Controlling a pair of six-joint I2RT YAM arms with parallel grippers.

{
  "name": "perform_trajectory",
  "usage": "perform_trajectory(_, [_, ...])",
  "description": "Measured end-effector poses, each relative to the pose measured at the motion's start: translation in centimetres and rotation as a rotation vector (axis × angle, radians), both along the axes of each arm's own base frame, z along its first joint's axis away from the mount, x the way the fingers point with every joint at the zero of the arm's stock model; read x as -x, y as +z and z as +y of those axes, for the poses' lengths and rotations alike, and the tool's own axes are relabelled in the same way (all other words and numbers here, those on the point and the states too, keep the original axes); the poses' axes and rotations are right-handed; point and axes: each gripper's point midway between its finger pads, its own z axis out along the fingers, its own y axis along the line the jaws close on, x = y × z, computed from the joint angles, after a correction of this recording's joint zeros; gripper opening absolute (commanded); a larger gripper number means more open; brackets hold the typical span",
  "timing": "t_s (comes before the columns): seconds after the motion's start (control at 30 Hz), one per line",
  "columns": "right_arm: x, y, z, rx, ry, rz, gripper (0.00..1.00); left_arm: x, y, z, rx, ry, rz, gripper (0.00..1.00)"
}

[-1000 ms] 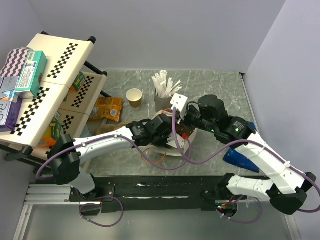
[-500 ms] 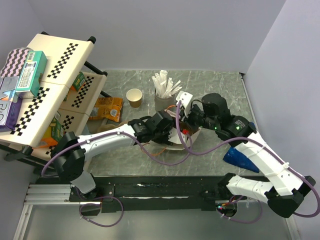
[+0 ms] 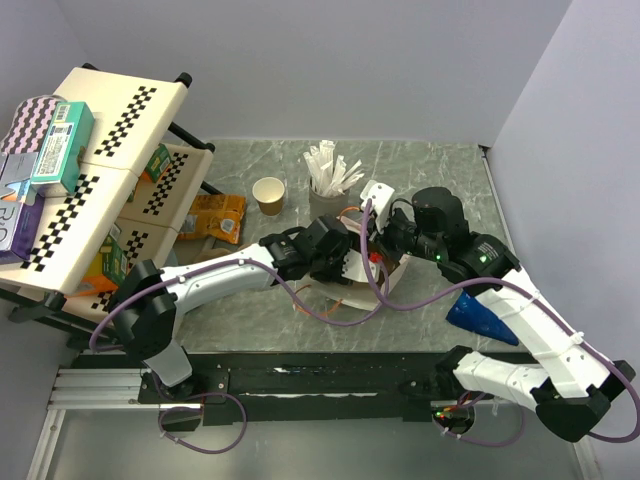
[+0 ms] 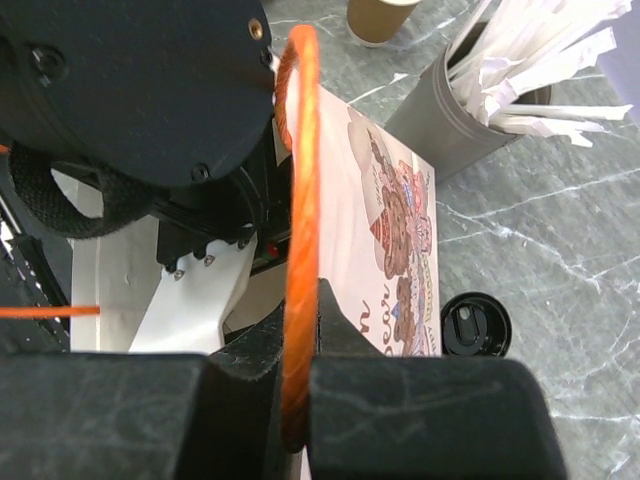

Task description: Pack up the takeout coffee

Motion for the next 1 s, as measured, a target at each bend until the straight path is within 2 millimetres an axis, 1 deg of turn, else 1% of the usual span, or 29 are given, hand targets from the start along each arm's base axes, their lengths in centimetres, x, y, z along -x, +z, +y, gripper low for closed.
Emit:
perform_trajectory(0.1, [0.0,0.1,-0.2,-0.002,-0.007,-0.001,0.00,0.0,0.4,-0.3,0.026,-0.009,-0.003,0.01])
perform_trajectory(0.23, [0.0,0.1,-0.3,-0.005,-0.010,0.000,0.00,0.4,1.2,0.0,0.062,-0.020,-0.012,0.01])
perform_trajectory(0.37, [0.0,0.1,-0.3,-0.004,-0.010,-0.001,0.00,0.4,1.7,-0.2,0.085,-0.026,-0.020,0.01])
perform_trajectory(0.8, [0.0,0.1,-0.2,-0.012,-0.005,0.007,0.00,0.4,1.6,-0.4,0.090,-0.034,-0.019,0.01])
perform_trajectory(1.0, [0.0,-0.1,-0.5,-0.011,-0.012,0.020,0.00,0.2,0.6,-0.8,0.079,-0.040,-0.011,0.01])
